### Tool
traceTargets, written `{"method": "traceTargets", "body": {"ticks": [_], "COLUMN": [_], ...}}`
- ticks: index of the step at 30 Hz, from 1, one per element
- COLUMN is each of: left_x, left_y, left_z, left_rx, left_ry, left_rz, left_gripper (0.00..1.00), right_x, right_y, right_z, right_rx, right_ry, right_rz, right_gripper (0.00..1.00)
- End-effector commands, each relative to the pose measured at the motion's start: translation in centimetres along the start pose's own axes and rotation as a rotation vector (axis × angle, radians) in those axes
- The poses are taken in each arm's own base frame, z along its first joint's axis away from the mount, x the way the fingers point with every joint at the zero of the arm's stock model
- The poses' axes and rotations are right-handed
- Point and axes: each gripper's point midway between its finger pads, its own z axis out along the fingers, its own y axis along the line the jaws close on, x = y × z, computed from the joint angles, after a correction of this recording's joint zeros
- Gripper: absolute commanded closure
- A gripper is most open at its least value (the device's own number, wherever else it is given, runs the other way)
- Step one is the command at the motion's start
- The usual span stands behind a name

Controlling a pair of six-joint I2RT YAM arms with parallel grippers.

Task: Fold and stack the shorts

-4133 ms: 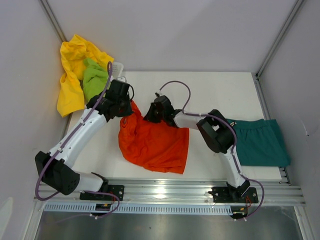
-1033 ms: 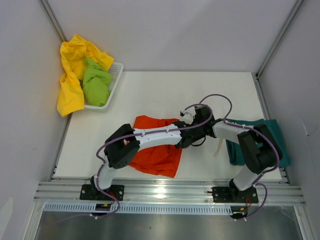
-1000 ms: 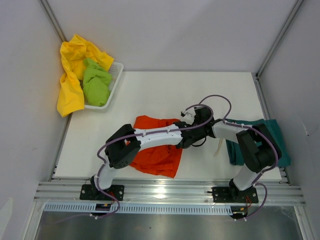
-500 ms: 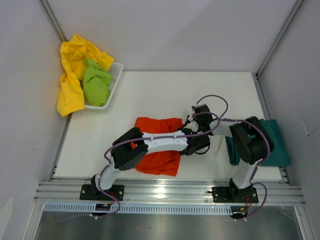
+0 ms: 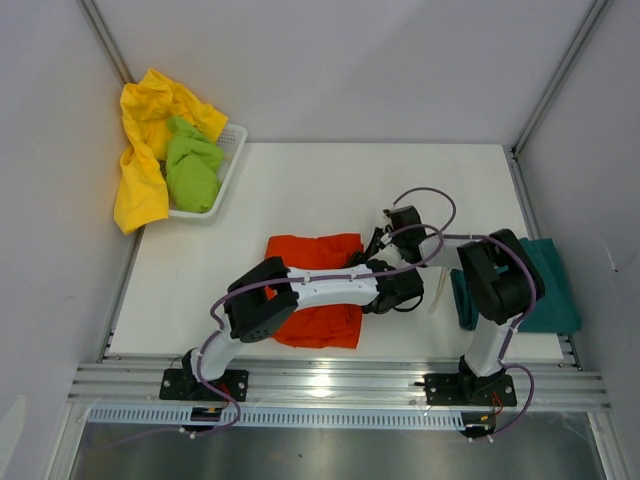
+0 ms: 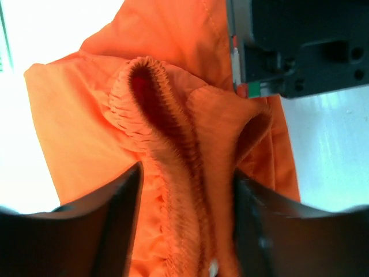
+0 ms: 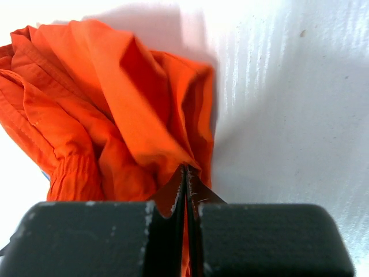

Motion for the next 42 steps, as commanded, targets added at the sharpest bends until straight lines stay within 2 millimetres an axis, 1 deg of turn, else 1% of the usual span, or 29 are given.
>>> {"method": "traceTargets", "body": {"ticks": [1, 2, 3, 5, 6, 8, 9, 10, 11, 12, 13, 14, 15, 16, 17, 18, 19, 21, 22, 24, 25, 27, 28, 32, 37, 38, 39, 40, 42], "left_x": [-1.7, -2.0, -2.5, -2.9, -4.0, -4.7, -5.5, -6.2, -6.7, -6.7, -7.1, -8.0, -7.5, -8.4, -8.0, -7.9, -8.2, -7.4, -6.3, -5.6, -3.8, -3.9, -2.0, -0.6, -1.1, -1.5, -1.6, -1.9, -2.5], "left_y": [0.0, 0.2, 0.2, 0.2, 1.1, 1.5, 2.7, 3.0, 3.4, 4.6, 5.2, 5.2, 6.4, 6.5, 6.8, 8.1, 9.3, 9.9, 11.0, 11.7, 12.1, 12.4, 12.6, 12.8, 12.2, 12.1, 12.0, 12.3, 12.5], "left_z": [-1.2, -1.6, -1.9, -2.7, -3.8, -4.6, -5.8, -6.3, -6.8, -7.8, -8.1, -9.2, -10.0, -11.0, -11.2, -12.1, -11.9, -11.6, -10.1, -9.0, -6.6, -6.2, -4.2, -1.3, 0.6, 0.6, 0.9, 1.0, 0.9], "left_rx": [0.007, 0.024, 0.048, 0.093, 0.123, 0.177, 0.206, 0.234, 0.277, 0.314, 0.346, 0.428, 0.472, 0.561, 0.600, 0.641, 0.653, 0.707, 0.688, 0.697, 0.669, 0.727, 0.697, 0.665, 0.701, 0.726, 0.726, 0.725, 0.739], "left_ry": [-0.053, -0.057, -0.066, -0.075, -0.100, -0.121, -0.146, -0.167, -0.174, -0.191, -0.202, -0.227, -0.245, -0.272, -0.276, -0.298, -0.300, -0.277, -0.247, -0.218, -0.160, -0.165, -0.115, -0.061, -0.037, -0.049, -0.047, -0.057, -0.076], "left_rz": [-0.021, -0.035, -0.044, -0.068, -0.092, -0.122, -0.157, -0.188, -0.204, -0.228, -0.258, -0.290, -0.311, -0.345, -0.356, -0.388, -0.430, -0.468, -0.497, -0.534, -0.554, -0.602, -0.628, -0.670, -0.718, -0.729, -0.735, -0.742, -0.748], "left_gripper": [0.27, 0.11, 0.01, 0.01, 0.01, 0.01, 0.01, 0.01, 0.01, 0.01, 0.01, 0.01, 0.01, 0.01, 0.01, 0.01, 0.01, 0.01, 0.01, 0.01, 0.01, 0.01, 0.01, 0.01, 0.02, 0.02, 0.03, 0.03, 0.03], "right_x": [-0.3, -0.4, -0.4, -1.0, -1.2, -1.5, -1.7, -1.8, -2.2, -2.4, -2.6, -2.9, -3.1, -3.4, -3.4, -3.4, -3.4, -3.5, -2.9, -2.9, -1.8, -1.2, -0.9, 1.7, 3.7, 4.3, 4.8, 4.3, 5.1], "right_y": [-1.5, -1.6, -1.6, -1.5, -1.4, -1.5, -1.4, -1.5, -1.3, -1.3, -1.2, -1.3, -0.9, -0.7, -0.9, -0.6, -0.6, 0.0, 0.0, 1.3, 0.9, 2.1, 2.6, 3.1, 3.4, 4.3, 4.0, 3.6, 4.6], "right_z": [-0.4, -0.6, -0.8, -1.3, -1.4, -2.1, -2.3, -2.5, -3.0, -3.2, -3.5, -3.9, -4.3, -4.7, -4.7, -5.0, -5.2, -5.9, -6.1, -7.2, -7.3, -7.8, -8.2, -8.0, -6.9, -7.3, -7.4, -7.5, -8.4], "right_rx": [0.058, 0.057, 0.053, 0.045, 0.042, 0.049, 0.048, 0.054, 0.050, 0.052, 0.054, 0.055, 0.045, 0.047, 0.051, 0.047, 0.043, 0.022, 0.009, -0.046, -0.055, -0.123, -0.146, -0.188, -0.142, -0.144, -0.111, -0.058, -0.022], "right_ry": [-0.013, -0.017, -0.016, -0.034, -0.039, -0.040, -0.045, -0.045, -0.059, -0.065, -0.072, -0.081, -0.093, -0.101, -0.102, -0.108, -0.109, -0.126, -0.122, -0.162, -0.148, -0.142, -0.144, -0.096, -0.086, -0.103, -0.107, -0.158, -0.172], "right_rz": [-0.017, -0.015, -0.016, -0.016, -0.017, -0.015, -0.018, -0.020, -0.025, -0.027, -0.030, -0.032, -0.044, -0.047, -0.046, -0.049, -0.050, -0.057, -0.059, -0.070, -0.054, -0.053, -0.057, -0.050, -0.075, -0.111, -0.116, -0.127, -0.172], "right_gripper": [1.00, 1.00, 1.00, 1.00, 1.00, 1.00, 1.00, 0.99, 0.97, 0.95, 0.88, 0.85, 0.82, 0.79, 0.77, 0.73, 0.65, 0.49, 0.27, 0.01, 0.01, 0.01, 0.01, 0.01, 0.01, 0.01, 0.03, 0.08, 0.15]}}
